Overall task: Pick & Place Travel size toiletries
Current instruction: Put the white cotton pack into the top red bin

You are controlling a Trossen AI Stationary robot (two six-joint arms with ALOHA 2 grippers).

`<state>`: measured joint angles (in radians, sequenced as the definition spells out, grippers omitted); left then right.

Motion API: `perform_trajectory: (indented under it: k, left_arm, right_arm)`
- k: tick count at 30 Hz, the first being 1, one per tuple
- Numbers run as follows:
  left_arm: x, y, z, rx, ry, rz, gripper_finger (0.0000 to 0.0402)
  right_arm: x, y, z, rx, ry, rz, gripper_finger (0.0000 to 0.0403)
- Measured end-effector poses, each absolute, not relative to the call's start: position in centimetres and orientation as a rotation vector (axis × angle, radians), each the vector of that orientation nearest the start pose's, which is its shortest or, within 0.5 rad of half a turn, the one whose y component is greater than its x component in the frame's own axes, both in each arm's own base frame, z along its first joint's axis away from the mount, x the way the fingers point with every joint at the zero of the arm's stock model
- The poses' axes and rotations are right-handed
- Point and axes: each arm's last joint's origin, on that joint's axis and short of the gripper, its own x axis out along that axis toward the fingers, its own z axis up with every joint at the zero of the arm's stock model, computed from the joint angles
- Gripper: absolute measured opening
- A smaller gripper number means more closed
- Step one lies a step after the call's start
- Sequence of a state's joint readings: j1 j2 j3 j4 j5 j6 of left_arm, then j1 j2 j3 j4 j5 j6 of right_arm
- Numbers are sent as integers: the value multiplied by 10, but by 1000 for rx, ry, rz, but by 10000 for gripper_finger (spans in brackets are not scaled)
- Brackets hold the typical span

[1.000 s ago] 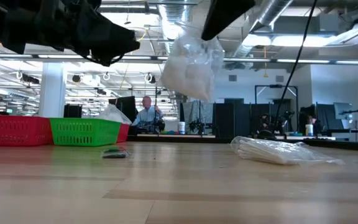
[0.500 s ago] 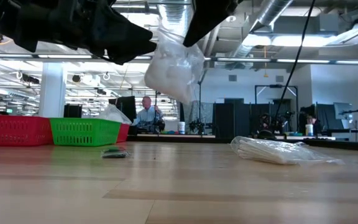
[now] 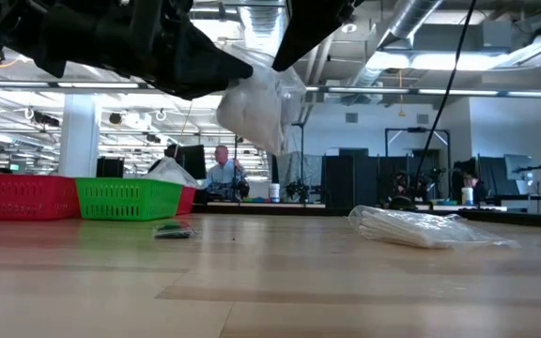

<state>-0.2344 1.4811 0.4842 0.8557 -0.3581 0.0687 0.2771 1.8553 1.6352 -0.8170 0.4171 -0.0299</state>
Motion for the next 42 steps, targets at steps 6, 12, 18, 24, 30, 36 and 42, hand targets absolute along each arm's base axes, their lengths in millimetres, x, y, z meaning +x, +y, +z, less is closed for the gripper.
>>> perform_trajectory:
  k: [6, 12, 18, 24, 30, 36, 42]
  left_arm:
    - [268, -54, 183, 107, 122, 116, 28]
    - [268, -54, 183, 106, 118, 115, 2]
    - [268, -54, 183, 106, 119, 115, 1]
    - [267, -51, 180, 115, 147, 208, 1]
    - [259, -42, 188, 156, 145, 433, 0]
    - [229, -15, 209, 111, 67, 603, 0]
    - [197, 18, 210, 41, -1, 747, 0]
  right_arm:
    - [382, 97, 281, -384, 979, -109, 0]
    - [382, 97, 281, -384, 979, -109, 0]
    - [383, 95, 281, -374, 977, -118, 28]
    - [373, 89, 295, -365, 970, -135, 79]
    - [364, 84, 310, -323, 936, -184, 102]
    - [358, 89, 295, -310, 980, -190, 101]
    - [356, 97, 272, -302, 1004, -185, 102]
